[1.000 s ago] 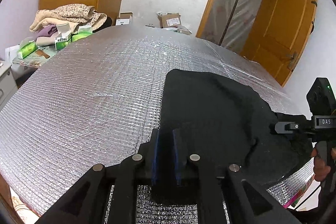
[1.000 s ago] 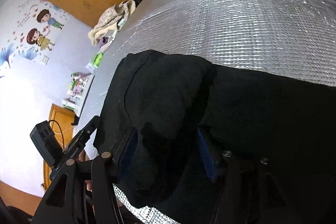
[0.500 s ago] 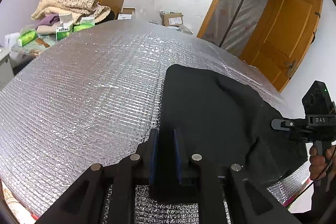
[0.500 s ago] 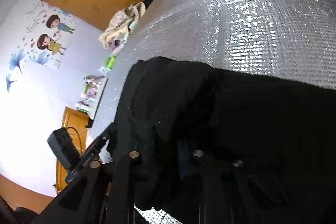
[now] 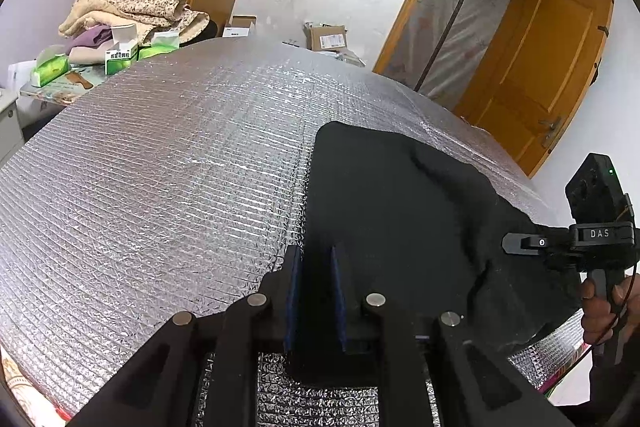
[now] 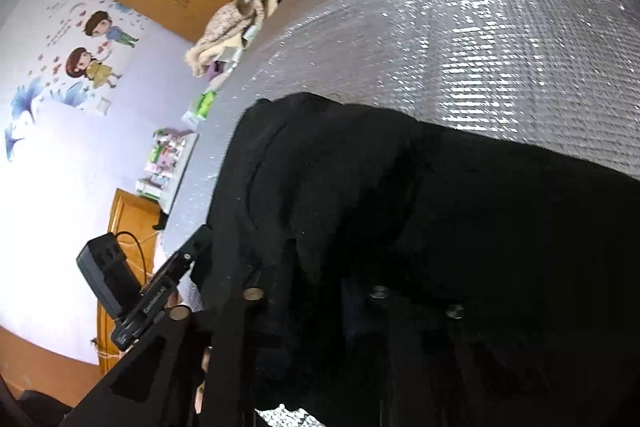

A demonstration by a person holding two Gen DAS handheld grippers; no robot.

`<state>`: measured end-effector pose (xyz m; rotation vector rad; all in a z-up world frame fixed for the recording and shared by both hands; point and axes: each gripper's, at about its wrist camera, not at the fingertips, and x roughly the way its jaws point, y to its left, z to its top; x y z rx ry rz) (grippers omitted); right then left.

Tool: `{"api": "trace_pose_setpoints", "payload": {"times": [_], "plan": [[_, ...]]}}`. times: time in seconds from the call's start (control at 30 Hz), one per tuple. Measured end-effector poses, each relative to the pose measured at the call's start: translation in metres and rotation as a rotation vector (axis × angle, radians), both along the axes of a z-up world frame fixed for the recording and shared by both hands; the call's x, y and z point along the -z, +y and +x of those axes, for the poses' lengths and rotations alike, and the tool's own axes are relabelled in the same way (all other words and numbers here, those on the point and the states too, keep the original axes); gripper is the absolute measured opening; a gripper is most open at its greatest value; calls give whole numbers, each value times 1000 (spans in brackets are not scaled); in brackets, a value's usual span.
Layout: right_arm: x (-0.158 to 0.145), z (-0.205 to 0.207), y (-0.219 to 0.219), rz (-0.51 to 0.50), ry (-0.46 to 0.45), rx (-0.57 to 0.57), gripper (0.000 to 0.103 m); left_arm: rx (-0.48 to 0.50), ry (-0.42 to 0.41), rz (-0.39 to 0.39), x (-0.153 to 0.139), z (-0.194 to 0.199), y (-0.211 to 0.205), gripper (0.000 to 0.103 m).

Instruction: Fold clothes

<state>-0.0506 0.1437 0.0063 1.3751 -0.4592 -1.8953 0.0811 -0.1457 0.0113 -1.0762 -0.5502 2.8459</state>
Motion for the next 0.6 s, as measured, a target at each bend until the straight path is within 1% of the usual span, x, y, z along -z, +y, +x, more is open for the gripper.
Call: {"api": "trace_pose_setpoints", "payload": {"times": [0.17,0.27,0.4,0.47,0.5,0.53,0.6], "plan": [[-8,-2,-6,-85,6,-10,14,-2,5,2,-2,1,-4,16],[-17,-4,-12,-119,10,-22,14,-14,14,5,-5,4,-8,15],[-43,-8,-35,-171,45,-73,13,-53,31,1,-11,10,-17,15],[-67,-3,-48,-240,93,-120,13,-74,42,0,-16,13,-23,15],[-79,0,-51,-297,113,-145,13,-83,47,-1,-18,15,-25,15],[-83,1,-52,-323,122,-155,13,-90,54,-1,-21,17,-28,15],[-79,-2,-49,-322,128,-140,13,-101,66,0,-24,21,-31,15]]}}
